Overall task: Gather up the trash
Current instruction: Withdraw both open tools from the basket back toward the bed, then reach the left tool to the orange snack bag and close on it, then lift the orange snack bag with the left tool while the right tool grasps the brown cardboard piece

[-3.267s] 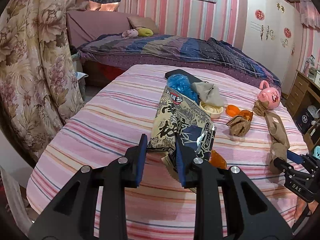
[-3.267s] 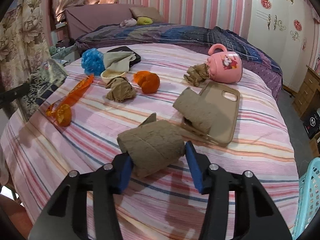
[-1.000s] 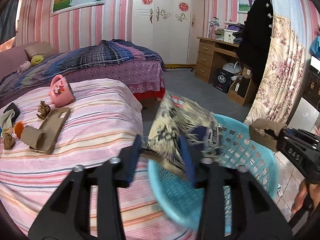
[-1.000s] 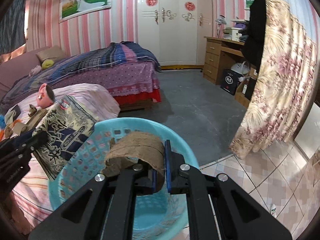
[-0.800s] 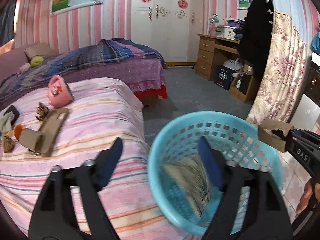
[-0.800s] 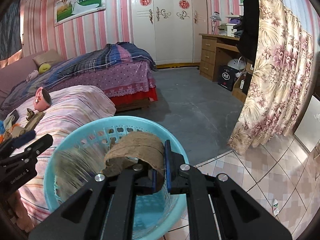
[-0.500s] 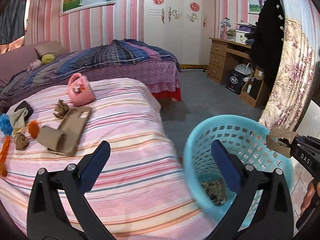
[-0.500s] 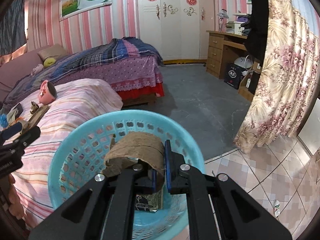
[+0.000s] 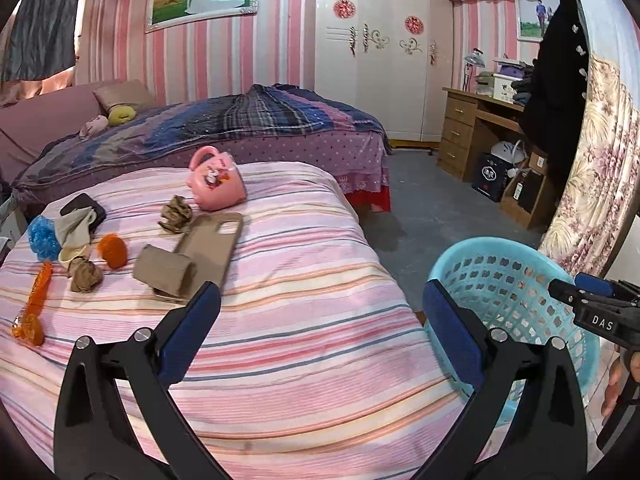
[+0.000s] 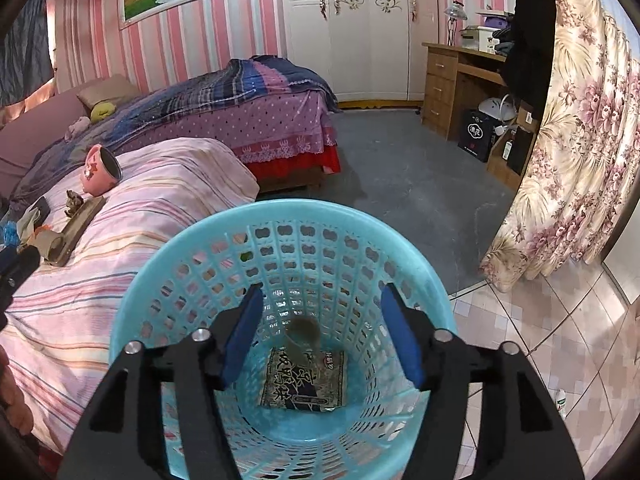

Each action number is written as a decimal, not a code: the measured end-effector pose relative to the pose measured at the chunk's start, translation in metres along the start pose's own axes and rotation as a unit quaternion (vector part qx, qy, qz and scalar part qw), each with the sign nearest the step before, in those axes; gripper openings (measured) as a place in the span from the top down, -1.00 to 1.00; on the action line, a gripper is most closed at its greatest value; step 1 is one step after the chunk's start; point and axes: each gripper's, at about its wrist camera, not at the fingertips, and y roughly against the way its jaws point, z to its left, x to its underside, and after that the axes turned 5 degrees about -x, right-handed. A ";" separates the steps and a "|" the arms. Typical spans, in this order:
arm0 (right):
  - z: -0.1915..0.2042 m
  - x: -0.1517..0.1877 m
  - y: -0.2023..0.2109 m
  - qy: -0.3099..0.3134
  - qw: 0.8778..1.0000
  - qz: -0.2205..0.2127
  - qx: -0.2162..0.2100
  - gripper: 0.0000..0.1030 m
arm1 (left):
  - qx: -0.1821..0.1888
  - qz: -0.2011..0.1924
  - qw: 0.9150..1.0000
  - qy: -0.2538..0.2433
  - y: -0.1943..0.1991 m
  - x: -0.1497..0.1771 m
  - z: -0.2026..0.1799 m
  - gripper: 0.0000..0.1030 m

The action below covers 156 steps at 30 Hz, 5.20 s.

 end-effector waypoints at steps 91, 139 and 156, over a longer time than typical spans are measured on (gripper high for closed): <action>0.289 -0.034 -0.045 0.163 0.981 -0.069 -0.082 -0.89 | -0.164 0.131 0.966 0.151 -0.040 0.041 0.342 -0.89; 0.366 -0.013 -0.094 0.175 0.965 0.039 -0.189 -0.15 | -0.203 0.069 0.966 0.144 -0.004 0.027 0.359 0.65; 0.319 -0.020 -0.063 0.163 0.971 0.002 -0.172 -0.15 | -0.190 0.033 0.974 0.118 0.015 0.016 0.315 0.65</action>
